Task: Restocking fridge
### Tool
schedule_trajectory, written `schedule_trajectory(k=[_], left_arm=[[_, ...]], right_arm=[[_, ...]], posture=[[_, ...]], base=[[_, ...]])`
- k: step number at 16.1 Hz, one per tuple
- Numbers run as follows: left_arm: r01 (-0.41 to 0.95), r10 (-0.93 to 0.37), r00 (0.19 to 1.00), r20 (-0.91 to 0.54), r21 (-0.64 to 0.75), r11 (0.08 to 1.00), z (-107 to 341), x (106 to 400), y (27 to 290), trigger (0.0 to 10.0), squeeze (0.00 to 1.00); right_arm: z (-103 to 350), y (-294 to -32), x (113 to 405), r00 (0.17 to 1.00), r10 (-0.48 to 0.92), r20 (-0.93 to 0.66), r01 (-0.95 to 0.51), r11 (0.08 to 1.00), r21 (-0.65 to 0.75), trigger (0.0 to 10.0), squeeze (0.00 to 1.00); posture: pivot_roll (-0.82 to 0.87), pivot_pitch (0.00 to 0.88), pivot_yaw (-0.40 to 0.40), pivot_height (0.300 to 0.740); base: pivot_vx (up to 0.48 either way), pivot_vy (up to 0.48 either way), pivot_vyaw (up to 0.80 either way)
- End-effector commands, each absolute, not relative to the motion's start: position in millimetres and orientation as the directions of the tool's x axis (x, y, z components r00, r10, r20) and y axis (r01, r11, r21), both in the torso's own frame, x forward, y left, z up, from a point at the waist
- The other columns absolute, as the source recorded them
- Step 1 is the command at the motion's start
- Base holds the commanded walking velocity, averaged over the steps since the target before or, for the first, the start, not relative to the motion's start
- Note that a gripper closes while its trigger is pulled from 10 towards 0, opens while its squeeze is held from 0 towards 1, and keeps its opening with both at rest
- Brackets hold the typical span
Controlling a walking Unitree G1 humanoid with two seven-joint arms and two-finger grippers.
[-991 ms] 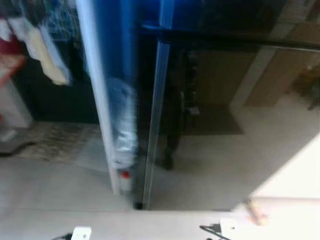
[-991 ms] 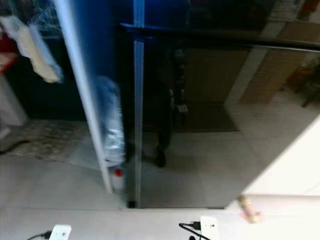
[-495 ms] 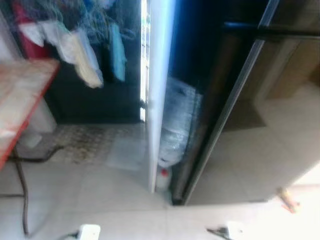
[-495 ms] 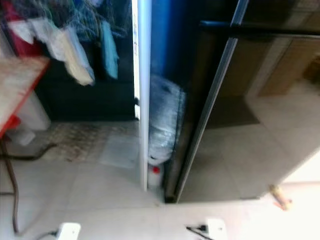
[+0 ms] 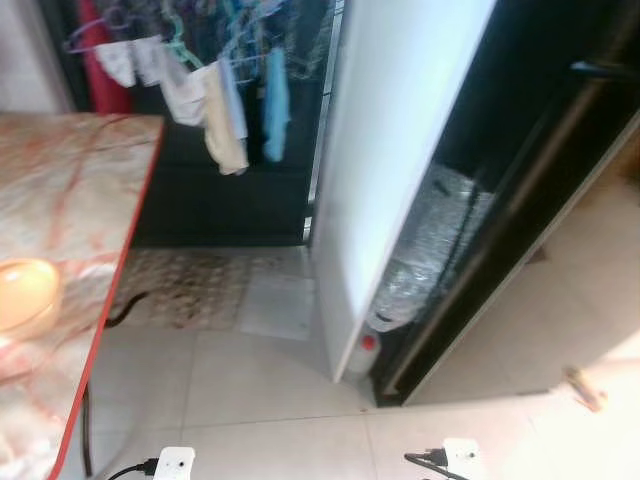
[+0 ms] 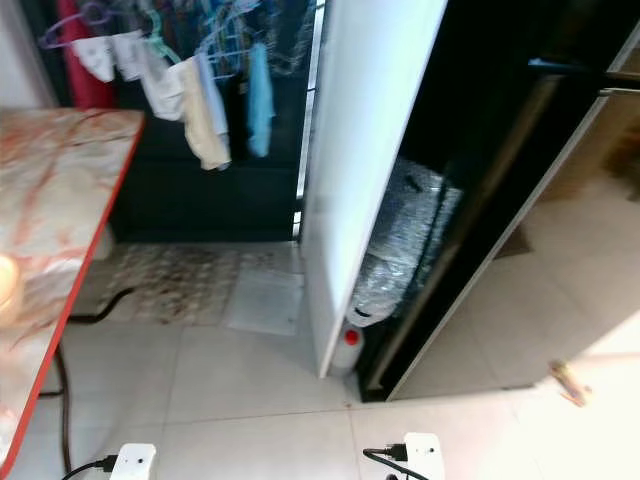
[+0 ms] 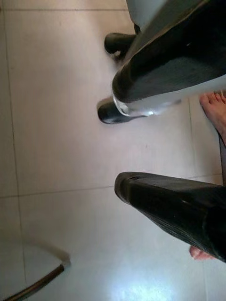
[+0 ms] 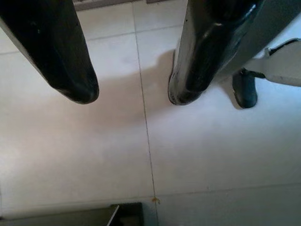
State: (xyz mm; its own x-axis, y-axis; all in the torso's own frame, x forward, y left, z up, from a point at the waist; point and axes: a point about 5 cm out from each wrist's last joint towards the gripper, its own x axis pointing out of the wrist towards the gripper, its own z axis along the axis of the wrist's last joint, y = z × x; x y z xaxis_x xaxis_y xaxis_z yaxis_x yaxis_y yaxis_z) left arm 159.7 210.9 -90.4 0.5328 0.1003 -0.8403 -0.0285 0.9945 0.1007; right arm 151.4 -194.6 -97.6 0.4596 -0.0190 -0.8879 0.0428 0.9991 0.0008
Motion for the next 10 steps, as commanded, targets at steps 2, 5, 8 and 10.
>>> schedule_trajectory(k=[2, 5, 8, 10], left_arm=[[-0.028, 0.102, 0.521, -0.848, 0.103, 0.994, -92.4, 156.1, 208.5, 10.0, 0.00], [-0.018, 0.099, 0.515, -0.851, 0.105, 0.994, -92.9, 154.8, 209.1, 10.0, 0.00], [0.003, 0.092, 0.515, -0.852, 0.109, 0.994, -92.7, 154.0, 211.4, 10.0, 0.00], [0.008, 0.095, 0.513, -0.853, 0.116, 0.993, -92.7, 152.8, 213.4, 10.0, 0.00]], right_arm=[[-95.5, -200.3, 154.5, 0.465, -0.025, -0.885, 0.019, 1.000, -0.018, 10.0, 0.00], [-96.5, -200.3, 152.4, 0.448, -0.028, -0.894, 0.009, 1.000, -0.027, 10.0, 0.00], [-97.3, -198.1, 151.3, 0.441, -0.018, -0.897, -0.009, 1.000, -0.024, 10.0, 0.00], [-97.6, -196.3, 151.0, 0.441, -0.011, -0.897, -0.025, 0.999, -0.024, 10.0, 0.00]], posture=[[-0.03, 0.000, -0.108, 0.740], [-0.05, 0.000, -0.098, 0.740], [-0.06, 0.000, -0.088, 0.740], [-0.06, 0.000, -0.084, 0.740]], base=[[0.000, 0.000, 0.73], [0.000, 0.000, 0.80], [0.000, 0.000, 0.80], [0.000, 0.000, 0.80]])
